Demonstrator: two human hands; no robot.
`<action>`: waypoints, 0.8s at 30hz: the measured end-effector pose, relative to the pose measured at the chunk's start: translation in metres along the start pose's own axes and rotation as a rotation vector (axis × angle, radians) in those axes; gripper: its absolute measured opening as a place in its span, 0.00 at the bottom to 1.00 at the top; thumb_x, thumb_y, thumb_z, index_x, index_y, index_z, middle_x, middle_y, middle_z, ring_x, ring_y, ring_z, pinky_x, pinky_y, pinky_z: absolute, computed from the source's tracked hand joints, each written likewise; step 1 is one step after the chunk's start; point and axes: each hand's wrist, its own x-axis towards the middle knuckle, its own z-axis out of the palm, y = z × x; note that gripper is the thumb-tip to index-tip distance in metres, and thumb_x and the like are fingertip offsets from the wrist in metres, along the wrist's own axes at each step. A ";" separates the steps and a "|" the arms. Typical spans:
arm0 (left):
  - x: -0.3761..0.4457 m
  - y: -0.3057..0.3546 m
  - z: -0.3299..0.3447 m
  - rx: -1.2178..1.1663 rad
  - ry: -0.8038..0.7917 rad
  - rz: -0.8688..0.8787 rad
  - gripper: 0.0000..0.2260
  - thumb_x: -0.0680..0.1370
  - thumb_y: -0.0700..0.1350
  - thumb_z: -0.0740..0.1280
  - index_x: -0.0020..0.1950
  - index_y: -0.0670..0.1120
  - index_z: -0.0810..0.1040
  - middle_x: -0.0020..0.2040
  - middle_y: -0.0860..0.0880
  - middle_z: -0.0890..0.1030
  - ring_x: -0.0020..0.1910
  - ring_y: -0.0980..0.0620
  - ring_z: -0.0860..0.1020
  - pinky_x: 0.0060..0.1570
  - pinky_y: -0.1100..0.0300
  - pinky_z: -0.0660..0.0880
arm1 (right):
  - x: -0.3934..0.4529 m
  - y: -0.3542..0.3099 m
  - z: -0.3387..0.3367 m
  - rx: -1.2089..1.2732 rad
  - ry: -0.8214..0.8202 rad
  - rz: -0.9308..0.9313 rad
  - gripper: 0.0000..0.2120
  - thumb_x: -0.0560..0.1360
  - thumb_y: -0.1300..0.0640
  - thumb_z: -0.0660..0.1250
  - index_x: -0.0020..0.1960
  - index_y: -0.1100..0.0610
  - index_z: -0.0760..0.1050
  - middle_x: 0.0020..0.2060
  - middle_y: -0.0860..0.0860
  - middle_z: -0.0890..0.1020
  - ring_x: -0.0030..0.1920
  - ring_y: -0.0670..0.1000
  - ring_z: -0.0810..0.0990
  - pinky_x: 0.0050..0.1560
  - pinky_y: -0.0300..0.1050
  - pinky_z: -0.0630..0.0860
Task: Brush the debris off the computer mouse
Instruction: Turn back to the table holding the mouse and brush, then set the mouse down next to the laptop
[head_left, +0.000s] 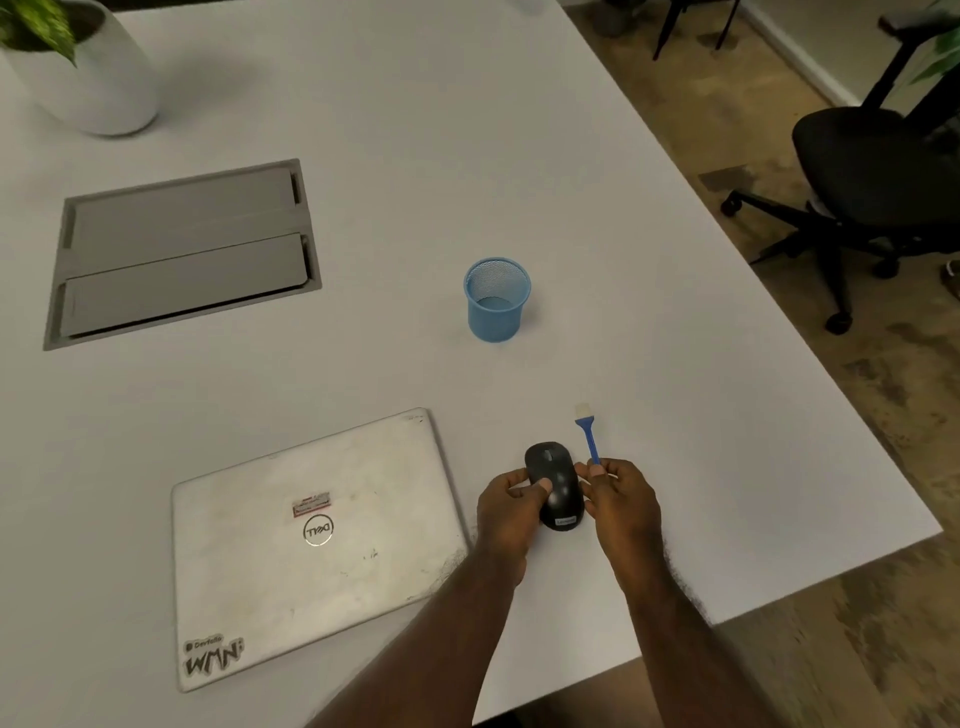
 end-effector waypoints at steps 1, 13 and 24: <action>0.002 -0.001 0.001 0.023 0.023 0.007 0.10 0.76 0.44 0.69 0.56 0.48 0.79 0.48 0.52 0.82 0.48 0.53 0.79 0.47 0.62 0.76 | 0.002 0.002 0.001 -0.015 0.002 -0.006 0.03 0.81 0.53 0.62 0.50 0.50 0.75 0.46 0.50 0.81 0.48 0.55 0.82 0.53 0.50 0.80; 0.008 -0.001 0.007 0.262 0.114 0.096 0.07 0.74 0.46 0.71 0.51 0.51 0.79 0.46 0.50 0.83 0.47 0.50 0.80 0.48 0.60 0.78 | 0.014 0.010 0.003 -0.082 -0.021 -0.034 0.04 0.81 0.54 0.62 0.50 0.50 0.74 0.43 0.48 0.80 0.46 0.52 0.80 0.49 0.44 0.76; 0.007 0.004 -0.015 0.319 0.210 0.236 0.10 0.74 0.48 0.68 0.55 0.50 0.78 0.49 0.53 0.80 0.45 0.58 0.78 0.39 0.72 0.69 | 0.015 -0.002 -0.015 0.055 0.030 -0.064 0.03 0.78 0.56 0.67 0.50 0.52 0.79 0.45 0.48 0.83 0.49 0.55 0.82 0.52 0.50 0.79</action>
